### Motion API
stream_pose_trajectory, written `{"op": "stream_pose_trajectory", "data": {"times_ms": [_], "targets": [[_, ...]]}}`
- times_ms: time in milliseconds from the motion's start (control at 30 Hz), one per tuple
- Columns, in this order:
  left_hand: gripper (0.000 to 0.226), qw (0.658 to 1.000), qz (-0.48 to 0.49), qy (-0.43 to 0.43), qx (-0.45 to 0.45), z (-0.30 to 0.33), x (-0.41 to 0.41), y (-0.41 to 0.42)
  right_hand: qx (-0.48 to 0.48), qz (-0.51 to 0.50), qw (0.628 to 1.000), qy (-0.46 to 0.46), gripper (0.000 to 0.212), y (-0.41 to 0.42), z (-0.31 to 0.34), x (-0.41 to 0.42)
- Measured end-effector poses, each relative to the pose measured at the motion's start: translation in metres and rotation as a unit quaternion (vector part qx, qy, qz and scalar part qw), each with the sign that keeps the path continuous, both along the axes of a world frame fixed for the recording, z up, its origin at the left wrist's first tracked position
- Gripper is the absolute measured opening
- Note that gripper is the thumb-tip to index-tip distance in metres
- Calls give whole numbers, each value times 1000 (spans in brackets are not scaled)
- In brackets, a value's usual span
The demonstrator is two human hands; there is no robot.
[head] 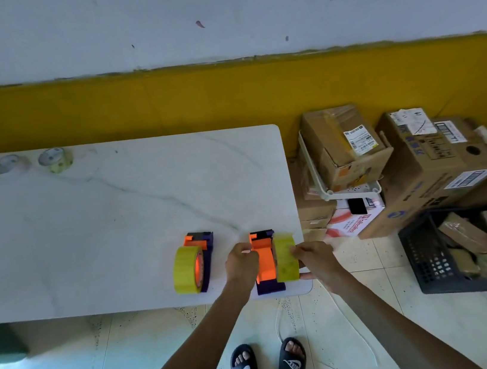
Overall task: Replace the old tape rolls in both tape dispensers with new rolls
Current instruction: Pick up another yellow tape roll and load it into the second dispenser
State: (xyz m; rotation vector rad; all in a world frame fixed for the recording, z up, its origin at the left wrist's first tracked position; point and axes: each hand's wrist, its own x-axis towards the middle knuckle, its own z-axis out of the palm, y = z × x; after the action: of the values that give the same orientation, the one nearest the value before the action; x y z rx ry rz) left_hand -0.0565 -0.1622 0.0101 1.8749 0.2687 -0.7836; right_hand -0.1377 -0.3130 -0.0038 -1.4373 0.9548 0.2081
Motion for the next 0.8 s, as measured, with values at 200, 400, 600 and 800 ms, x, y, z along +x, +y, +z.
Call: {"op": "stream_pose_trajectory", "data": {"times_ms": [200, 400, 600, 800], "targets": [[30, 1000, 3, 4, -8, 2, 7, -1, 23, 8, 1000, -2, 17, 11, -1, 1], [22, 1000, -5, 2, 3, -6, 3, 2, 26, 16, 1000, 2, 22, 16, 0, 1], [23, 1000, -15, 16, 12, -15, -10, 4, -2, 30, 1000, 7, 29, 38, -8, 6], [37, 982, -141, -99, 72, -20, -20, 17, -7, 20, 999, 37, 19, 50, -11, 9]]}}
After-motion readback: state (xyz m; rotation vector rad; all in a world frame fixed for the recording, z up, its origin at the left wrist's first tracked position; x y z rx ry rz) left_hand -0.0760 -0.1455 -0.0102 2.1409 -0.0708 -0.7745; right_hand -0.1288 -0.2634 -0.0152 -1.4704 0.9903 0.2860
